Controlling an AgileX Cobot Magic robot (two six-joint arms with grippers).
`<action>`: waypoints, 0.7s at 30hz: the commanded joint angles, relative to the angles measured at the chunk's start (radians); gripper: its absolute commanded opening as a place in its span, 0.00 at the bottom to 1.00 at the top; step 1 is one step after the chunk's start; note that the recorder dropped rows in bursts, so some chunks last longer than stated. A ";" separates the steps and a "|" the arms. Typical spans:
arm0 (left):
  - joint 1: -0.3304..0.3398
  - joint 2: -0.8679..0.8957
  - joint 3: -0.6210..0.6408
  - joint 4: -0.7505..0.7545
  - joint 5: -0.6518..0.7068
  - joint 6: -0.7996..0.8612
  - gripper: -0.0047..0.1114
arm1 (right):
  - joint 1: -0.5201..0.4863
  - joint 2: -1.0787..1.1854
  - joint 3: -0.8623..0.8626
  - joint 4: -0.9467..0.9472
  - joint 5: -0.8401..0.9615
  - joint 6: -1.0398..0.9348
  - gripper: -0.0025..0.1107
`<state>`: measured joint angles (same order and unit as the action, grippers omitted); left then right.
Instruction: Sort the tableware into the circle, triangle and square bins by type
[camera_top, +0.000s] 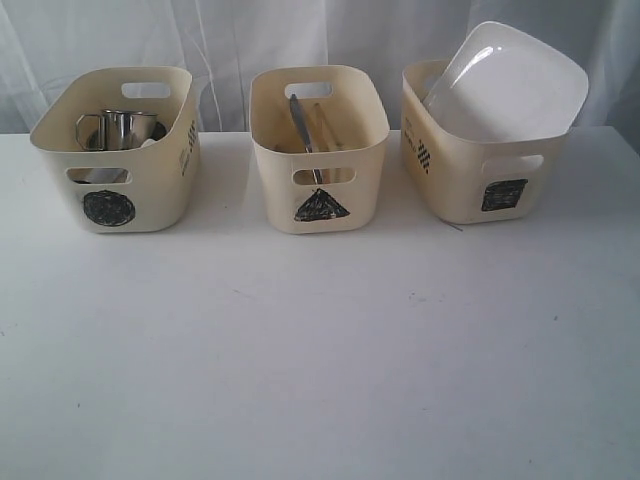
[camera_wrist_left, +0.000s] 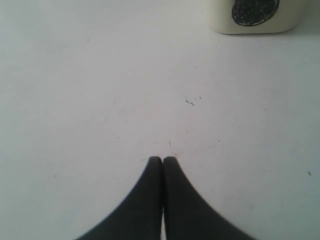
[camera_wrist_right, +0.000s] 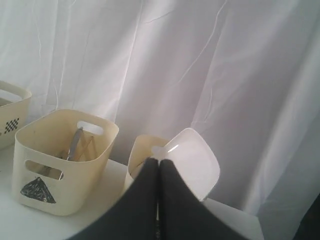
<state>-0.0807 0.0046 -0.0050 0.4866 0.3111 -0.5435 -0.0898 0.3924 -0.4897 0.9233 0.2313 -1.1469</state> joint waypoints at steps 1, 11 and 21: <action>0.003 -0.005 0.005 0.000 0.002 -0.001 0.04 | 0.000 -0.012 0.003 -0.258 0.010 0.376 0.02; 0.003 -0.005 0.005 0.000 0.002 -0.001 0.04 | 0.002 -0.012 0.003 -0.861 0.086 1.063 0.02; 0.003 -0.005 0.005 0.000 0.002 -0.001 0.04 | 0.002 -0.010 0.040 -0.881 0.305 1.002 0.02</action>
<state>-0.0807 0.0046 -0.0050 0.4866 0.3111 -0.5435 -0.0898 0.3853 -0.4777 0.0538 0.5121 -0.1042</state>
